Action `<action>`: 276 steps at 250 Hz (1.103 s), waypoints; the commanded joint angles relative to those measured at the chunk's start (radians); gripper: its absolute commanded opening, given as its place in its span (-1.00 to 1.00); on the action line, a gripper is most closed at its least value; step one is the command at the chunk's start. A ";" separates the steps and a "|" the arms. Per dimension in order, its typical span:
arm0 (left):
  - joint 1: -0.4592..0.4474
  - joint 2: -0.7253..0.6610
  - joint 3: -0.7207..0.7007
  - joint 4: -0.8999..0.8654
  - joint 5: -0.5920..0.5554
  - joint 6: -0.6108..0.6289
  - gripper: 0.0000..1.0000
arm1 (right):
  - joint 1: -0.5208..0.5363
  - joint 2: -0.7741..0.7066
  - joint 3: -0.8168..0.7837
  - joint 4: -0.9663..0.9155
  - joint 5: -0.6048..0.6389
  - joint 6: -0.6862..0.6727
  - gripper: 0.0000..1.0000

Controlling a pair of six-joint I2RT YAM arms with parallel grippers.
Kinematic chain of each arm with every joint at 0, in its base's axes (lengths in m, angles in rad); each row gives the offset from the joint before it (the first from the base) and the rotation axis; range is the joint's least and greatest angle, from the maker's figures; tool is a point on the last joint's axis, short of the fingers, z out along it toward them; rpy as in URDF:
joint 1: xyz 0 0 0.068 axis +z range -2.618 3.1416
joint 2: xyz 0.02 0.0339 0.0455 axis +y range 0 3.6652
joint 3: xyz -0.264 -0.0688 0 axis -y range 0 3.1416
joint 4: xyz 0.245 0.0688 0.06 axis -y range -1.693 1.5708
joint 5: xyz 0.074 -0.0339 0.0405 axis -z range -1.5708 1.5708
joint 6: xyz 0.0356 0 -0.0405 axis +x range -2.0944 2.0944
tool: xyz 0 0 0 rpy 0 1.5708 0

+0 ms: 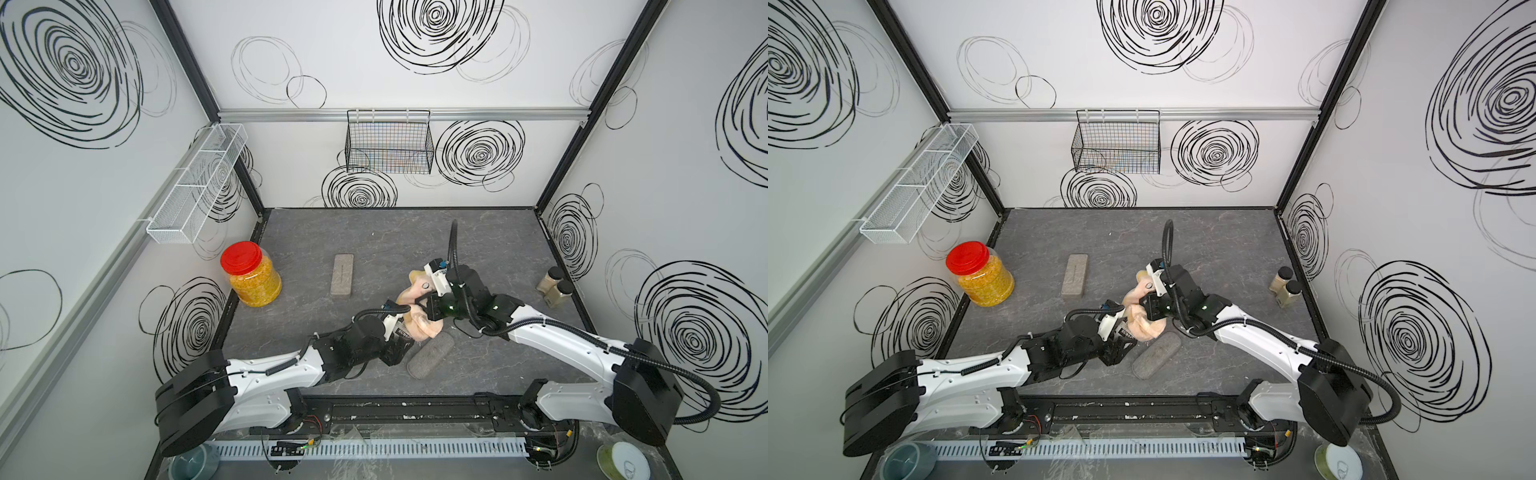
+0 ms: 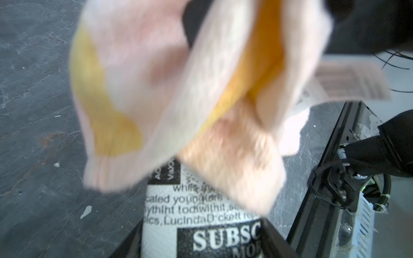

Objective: Wipe the eyeglass case
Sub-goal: Wipe the dirt from the eyeglass case.

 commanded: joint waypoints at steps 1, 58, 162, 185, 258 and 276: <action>0.005 -0.006 0.027 0.122 -0.020 -0.014 0.22 | -0.066 -0.053 -0.031 0.025 -0.004 0.022 -1.00; 0.006 -0.007 0.044 0.087 -0.008 0.001 0.22 | 0.016 -0.057 -0.042 0.024 -0.111 -0.037 -0.98; 0.003 -0.066 0.008 0.069 -0.014 -0.002 0.22 | -0.041 -0.084 -0.039 0.002 -0.004 0.045 -0.99; 0.000 -0.068 0.004 0.069 -0.014 -0.002 0.22 | -0.034 -0.077 -0.037 0.002 -0.060 0.025 -0.98; -0.008 -0.042 0.008 0.085 -0.012 0.000 0.22 | 0.076 -0.041 -0.034 0.011 -0.152 -0.022 -0.99; -0.017 -0.035 0.007 0.089 -0.016 -0.002 0.22 | 0.053 -0.053 -0.034 -0.006 -0.086 -0.009 -1.00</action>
